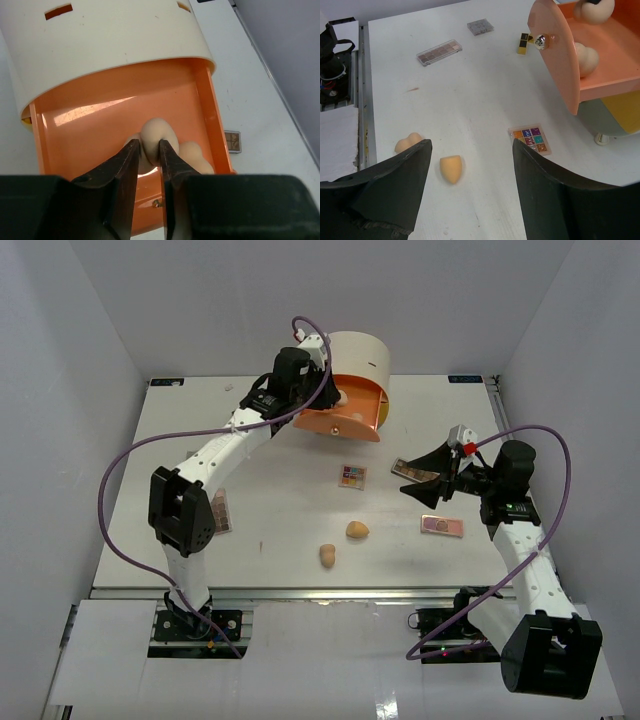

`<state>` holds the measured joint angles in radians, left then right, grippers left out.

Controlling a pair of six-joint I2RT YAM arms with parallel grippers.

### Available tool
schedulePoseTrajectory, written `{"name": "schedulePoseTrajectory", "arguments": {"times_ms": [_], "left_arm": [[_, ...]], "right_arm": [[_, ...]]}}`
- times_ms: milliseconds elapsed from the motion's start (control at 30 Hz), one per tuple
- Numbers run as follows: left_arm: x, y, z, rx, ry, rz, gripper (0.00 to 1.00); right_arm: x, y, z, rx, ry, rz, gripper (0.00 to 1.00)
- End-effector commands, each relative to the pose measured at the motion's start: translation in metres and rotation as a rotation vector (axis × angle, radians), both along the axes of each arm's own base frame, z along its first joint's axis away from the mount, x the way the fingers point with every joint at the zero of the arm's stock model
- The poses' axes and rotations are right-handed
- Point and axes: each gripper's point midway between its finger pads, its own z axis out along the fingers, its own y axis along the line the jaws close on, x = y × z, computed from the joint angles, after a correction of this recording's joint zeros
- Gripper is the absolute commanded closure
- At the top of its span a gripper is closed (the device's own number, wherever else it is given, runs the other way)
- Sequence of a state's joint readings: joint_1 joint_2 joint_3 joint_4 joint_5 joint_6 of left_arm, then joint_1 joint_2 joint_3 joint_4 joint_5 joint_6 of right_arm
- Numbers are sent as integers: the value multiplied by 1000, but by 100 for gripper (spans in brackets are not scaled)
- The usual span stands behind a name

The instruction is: Organize the makeup

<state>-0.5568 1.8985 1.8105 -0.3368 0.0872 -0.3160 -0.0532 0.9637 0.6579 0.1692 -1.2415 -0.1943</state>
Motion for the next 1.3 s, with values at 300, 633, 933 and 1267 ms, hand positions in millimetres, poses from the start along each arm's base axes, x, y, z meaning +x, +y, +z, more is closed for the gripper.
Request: {"name": "schedulePoseTrajectory", "arguments": {"times_ms": [300,633,933,1267], "left_arm": [[-9,6,68,-59,-127,2,16],[-57,35,112,-49,-231,-42,7],[-157,100,95,-78,-275,-34,2],[-236,137,5,-179,-110,-14,2]], "right_arm": [[-5,1,-4,-11,-39,65,26],[-15,41,-46,-293,-151,138,23],[-23,79,-126,-677,-154,248,20],[-22,86,-179,-849,-52,274,29]]}}
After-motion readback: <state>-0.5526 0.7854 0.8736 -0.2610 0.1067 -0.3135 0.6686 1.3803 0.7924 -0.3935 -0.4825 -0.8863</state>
